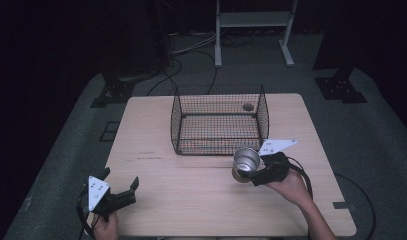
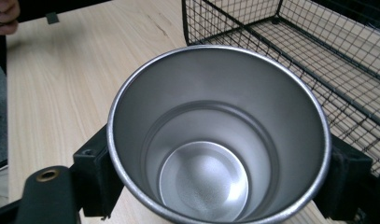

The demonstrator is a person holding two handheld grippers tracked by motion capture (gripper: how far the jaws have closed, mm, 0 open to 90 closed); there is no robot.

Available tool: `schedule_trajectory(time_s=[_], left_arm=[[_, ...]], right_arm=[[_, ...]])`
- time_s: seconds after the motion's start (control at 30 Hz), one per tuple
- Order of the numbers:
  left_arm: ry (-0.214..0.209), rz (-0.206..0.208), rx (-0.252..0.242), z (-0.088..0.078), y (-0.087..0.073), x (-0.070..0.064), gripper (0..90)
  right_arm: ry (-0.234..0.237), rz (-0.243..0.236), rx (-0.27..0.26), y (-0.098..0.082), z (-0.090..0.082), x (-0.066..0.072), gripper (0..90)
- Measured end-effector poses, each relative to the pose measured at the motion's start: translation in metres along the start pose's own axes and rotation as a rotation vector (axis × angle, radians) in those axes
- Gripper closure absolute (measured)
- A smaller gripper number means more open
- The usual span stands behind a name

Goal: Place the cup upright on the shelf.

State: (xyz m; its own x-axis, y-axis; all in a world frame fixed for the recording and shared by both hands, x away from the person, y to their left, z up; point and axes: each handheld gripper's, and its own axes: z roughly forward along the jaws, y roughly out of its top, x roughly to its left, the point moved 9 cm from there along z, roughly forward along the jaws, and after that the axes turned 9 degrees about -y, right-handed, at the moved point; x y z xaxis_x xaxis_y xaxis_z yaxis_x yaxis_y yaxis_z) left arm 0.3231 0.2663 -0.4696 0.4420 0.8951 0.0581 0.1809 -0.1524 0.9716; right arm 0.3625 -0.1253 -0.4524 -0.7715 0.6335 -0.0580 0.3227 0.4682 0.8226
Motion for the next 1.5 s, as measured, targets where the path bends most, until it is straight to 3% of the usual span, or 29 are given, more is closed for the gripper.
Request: schedule_trajectory(time_s=[0.43,1.0,1.5], left_arm=[[0.0,-0.004,-0.002,0.0,0.0,0.001,0.0],[0.001,-0.001,-0.001,-0.001,0.0,0.002,0.0],[-0.005,-0.004,0.0,0.0,-0.001,0.001,0.0]], right_arm=[[0.055,0.006,-0.009,0.028,-0.006,-0.004,17.8],[0.075,-0.038,-0.016,0.075,0.008,-0.008,17.8],[0.078,-0.03,-0.018,0.1,0.016,-0.019,17.8]])
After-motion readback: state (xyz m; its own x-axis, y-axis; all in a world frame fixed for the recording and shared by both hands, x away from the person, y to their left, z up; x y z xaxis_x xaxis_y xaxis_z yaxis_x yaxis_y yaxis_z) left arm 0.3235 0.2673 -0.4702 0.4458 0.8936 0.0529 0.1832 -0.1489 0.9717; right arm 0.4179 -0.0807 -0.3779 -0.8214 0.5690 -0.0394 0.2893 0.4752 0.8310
